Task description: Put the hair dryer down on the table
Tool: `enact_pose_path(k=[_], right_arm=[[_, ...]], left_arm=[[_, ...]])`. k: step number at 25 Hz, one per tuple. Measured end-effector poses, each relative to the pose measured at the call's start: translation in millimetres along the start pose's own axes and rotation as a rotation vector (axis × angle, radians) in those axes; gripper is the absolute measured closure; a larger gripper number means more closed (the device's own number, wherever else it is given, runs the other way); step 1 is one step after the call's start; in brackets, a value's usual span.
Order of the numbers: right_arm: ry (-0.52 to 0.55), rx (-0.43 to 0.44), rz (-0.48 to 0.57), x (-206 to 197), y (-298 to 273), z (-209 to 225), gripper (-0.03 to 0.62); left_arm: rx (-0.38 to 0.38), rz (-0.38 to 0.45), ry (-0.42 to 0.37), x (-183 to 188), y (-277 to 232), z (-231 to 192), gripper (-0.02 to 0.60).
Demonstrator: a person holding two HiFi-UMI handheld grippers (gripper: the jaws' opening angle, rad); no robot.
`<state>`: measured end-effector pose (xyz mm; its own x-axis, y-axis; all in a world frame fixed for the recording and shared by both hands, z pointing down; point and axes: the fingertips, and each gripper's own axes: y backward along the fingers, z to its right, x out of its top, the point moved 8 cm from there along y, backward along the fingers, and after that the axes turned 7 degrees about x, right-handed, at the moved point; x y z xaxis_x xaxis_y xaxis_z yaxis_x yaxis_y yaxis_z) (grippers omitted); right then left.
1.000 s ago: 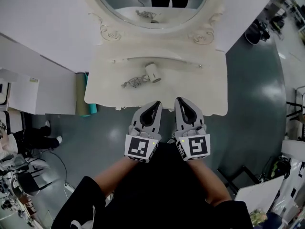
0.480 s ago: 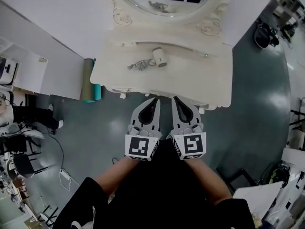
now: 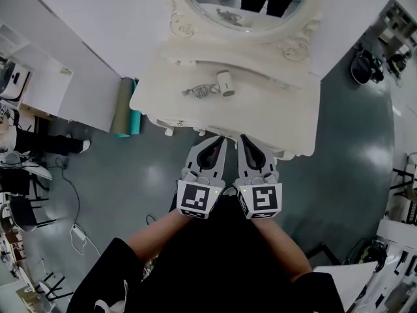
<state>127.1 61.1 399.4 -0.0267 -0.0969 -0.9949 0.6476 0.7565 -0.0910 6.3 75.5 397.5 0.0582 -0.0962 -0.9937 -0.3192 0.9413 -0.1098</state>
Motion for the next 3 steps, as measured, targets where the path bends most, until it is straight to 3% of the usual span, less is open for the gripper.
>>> enact_pose_path(k=[3], right_arm=[[-0.003, 0.011, -0.007, -3.4, 3.5, -1.3, 0.576]], left_arm=[[0.012, 0.004, 0.005, -1.0, 5.1, 1.1, 0.566]])
